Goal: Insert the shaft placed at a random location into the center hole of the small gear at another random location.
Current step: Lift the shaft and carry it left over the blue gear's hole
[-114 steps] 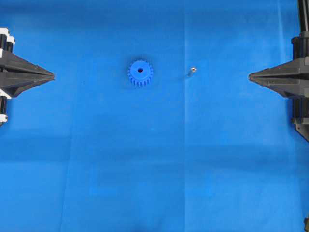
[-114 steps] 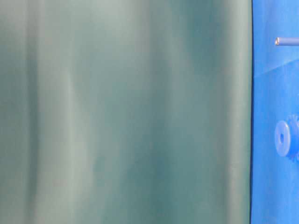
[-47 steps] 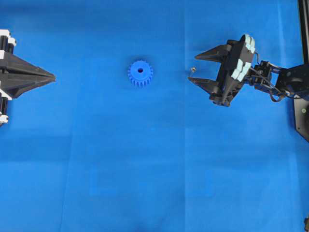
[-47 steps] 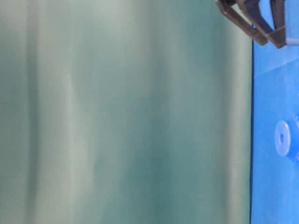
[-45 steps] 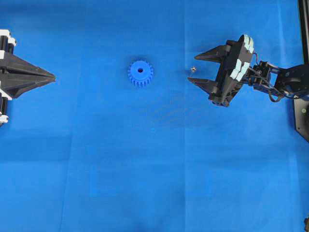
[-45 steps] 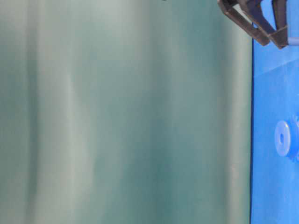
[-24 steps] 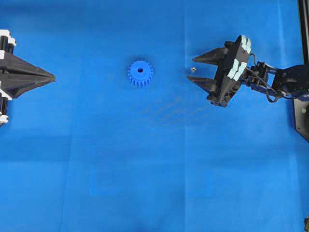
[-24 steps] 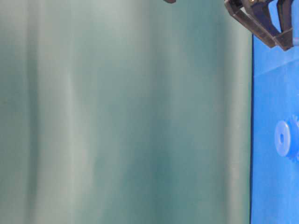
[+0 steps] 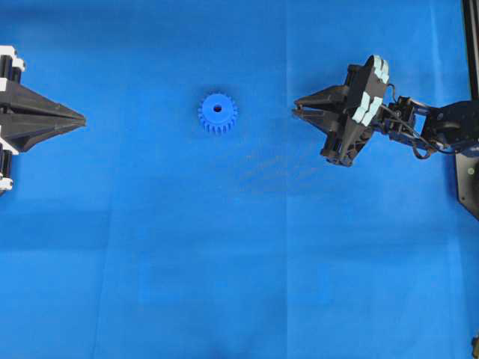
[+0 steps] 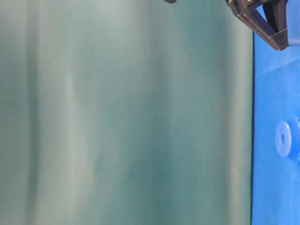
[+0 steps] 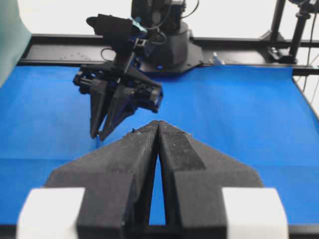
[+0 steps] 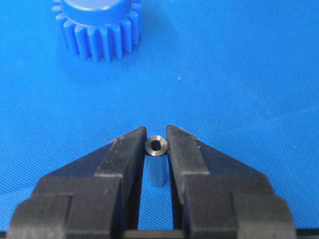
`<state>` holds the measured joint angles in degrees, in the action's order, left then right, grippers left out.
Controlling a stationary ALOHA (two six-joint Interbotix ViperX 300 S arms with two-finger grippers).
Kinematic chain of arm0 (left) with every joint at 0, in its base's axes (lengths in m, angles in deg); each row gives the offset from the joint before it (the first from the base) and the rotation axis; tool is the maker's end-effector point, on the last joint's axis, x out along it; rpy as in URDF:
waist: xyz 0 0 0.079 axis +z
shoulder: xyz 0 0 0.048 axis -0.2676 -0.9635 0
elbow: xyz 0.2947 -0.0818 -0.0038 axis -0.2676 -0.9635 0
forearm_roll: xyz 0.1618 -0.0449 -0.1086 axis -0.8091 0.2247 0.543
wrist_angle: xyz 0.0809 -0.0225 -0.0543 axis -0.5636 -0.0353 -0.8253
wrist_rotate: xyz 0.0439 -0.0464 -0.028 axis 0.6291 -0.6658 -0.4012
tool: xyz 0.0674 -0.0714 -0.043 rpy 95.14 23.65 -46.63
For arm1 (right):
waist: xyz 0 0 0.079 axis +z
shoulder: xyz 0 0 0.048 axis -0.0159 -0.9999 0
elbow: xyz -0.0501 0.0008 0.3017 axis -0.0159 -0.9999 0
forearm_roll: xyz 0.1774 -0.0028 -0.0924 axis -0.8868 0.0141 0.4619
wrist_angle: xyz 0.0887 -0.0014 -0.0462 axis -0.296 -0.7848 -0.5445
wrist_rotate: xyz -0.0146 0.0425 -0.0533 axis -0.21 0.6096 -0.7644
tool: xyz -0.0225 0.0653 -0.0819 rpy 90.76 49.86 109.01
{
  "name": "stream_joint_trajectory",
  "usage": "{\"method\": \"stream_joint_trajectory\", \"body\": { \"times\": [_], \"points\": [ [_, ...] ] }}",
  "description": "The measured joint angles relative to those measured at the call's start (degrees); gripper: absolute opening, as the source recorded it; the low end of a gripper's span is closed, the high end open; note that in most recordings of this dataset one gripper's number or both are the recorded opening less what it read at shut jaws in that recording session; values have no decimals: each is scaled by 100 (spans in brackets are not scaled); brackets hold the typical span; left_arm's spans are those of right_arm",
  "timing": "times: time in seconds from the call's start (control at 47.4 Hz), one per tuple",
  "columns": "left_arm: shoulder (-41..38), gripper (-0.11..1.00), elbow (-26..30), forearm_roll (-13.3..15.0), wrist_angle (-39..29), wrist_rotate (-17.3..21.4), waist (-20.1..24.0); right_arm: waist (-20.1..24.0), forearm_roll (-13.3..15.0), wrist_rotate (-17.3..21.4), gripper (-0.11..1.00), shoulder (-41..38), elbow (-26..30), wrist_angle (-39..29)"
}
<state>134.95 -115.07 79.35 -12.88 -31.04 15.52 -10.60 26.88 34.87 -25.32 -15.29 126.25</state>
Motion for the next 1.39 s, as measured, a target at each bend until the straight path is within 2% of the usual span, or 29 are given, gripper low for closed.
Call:
{"method": "stream_joint_trajectory", "body": {
  "times": [0.127, 0.422, 0.822, 1.096, 1.392],
  "points": [
    [9, 0, 0, 0, 0, 0, 9, 18, 0, 26, 3, 264, 0, -193],
    [35, 0, 0, 0, 0, 0, 9, 26, 0, -9, 3, 1441, 79, -1292],
    [62, 0, 9, 0, -9, 0, 9, 26, 9, -9, 3, 1521, 185, -1450],
    [62, 0, 9, 0, -18, 0, 9, 26, 9, -26, 3, 896, 1002, -1485],
    [62, 0, 0, 0, -18, 0, 9, 132, 97, -229, 3, 44, 2303, -1960]
  ]
}}
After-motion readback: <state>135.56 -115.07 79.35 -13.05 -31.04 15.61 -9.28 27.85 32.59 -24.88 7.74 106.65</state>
